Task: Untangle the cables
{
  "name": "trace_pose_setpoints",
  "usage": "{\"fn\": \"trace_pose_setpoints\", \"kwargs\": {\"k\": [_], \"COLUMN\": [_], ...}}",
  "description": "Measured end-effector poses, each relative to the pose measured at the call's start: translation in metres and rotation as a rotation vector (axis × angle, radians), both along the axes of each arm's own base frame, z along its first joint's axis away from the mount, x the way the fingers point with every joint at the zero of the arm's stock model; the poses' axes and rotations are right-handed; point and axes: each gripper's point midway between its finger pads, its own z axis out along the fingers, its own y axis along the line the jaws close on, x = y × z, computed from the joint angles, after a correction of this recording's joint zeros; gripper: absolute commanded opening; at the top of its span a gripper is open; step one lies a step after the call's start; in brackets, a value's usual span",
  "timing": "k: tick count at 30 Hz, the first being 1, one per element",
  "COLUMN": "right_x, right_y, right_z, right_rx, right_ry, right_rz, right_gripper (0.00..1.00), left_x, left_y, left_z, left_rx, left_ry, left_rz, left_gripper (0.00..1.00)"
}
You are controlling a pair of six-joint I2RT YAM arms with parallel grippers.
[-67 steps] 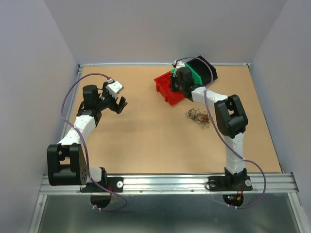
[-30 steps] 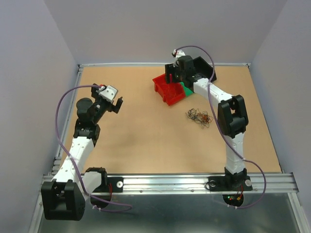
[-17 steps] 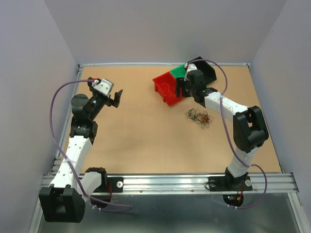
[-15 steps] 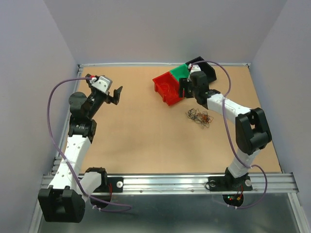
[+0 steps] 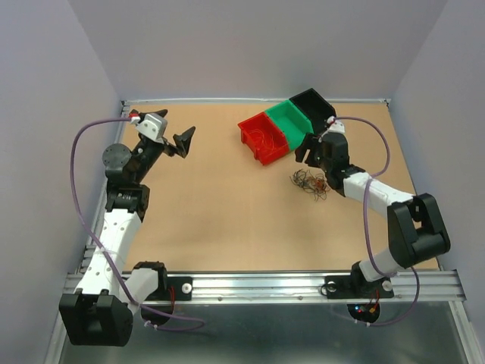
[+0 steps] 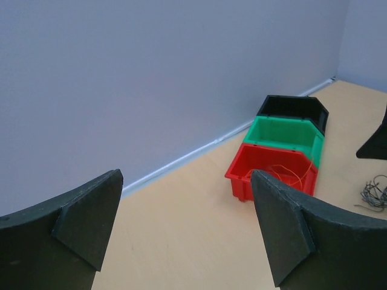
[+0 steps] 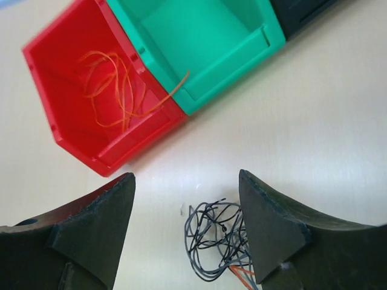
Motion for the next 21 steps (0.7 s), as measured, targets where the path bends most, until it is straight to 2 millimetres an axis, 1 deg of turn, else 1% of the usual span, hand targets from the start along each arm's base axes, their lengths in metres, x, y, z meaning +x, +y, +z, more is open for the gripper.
{"fn": "trace_pose_setpoints", "kwargs": {"k": [2, 3, 6, 9, 11, 12, 14, 15, 16, 17, 18, 19, 20, 21], "right_x": [-0.006, -0.009, -0.018, -0.024, -0.029, -0.03, -0.033, -0.036, -0.04, -0.044, -0.052, -0.057, -0.063, -0.07], "right_y": [-0.004, -0.006, -0.015, -0.022, -0.022, -0.021, -0.016, -0.012, -0.008, -0.004, 0.006, 0.014, 0.023, 0.037], "right_z": [0.013, 0.017, 0.018, 0.006, -0.011, -0.017, -0.036, -0.051, -0.063, -0.074, -0.087, -0.093, -0.096, -0.097], "right_rx": [0.02, 0.023, 0.02, -0.003, -0.031, -0.039, -0.064, -0.082, -0.096, -0.113, -0.133, -0.14, -0.146, -0.139], "right_ry": [-0.043, -0.055, -0.064, -0.035, 0.007, 0.019, 0.066, 0.103, 0.134, 0.162, 0.2, 0.219, 0.23, 0.24], "right_rz": [-0.02, -0.028, -0.067, -0.107, -0.12, -0.12, -0.109, -0.095, -0.075, -0.061, -0.015, 0.022, 0.065, 0.126], "right_gripper": [0.75, 0.76, 0.81, 0.82, 0.82, 0.8, 0.7, 0.65, 0.51, 0.43, 0.35, 0.28, 0.27, 0.27], "left_x": [-0.002, -0.004, -0.009, -0.015, -0.019, -0.02, -0.022, -0.022, -0.023, -0.023, -0.023, -0.023, -0.024, -0.024], "left_y": [-0.004, -0.007, -0.021, -0.038, -0.051, -0.055, -0.062, -0.063, -0.064, -0.065, -0.066, -0.067, -0.07, -0.073], "left_z": [-0.017, -0.027, -0.054, -0.077, -0.095, -0.099, -0.106, -0.106, -0.106, -0.105, -0.105, -0.105, -0.106, -0.108], "left_rx": [-0.011, -0.014, -0.019, -0.011, 0.004, 0.009, 0.022, 0.028, 0.032, 0.037, 0.044, 0.049, 0.06, 0.067], "left_ry": [0.027, 0.04, 0.091, 0.127, 0.158, 0.165, 0.174, 0.171, 0.164, 0.157, 0.15, 0.146, 0.141, 0.139], "left_rz": [-0.025, -0.039, -0.081, -0.115, -0.134, -0.139, -0.149, -0.148, -0.15, -0.15, -0.151, -0.153, -0.16, -0.167], "left_gripper": [0.99, 0.99, 0.97, 0.96, 0.96, 0.97, 0.96, 0.97, 0.97, 0.97, 0.97, 0.97, 0.97, 0.97]}}
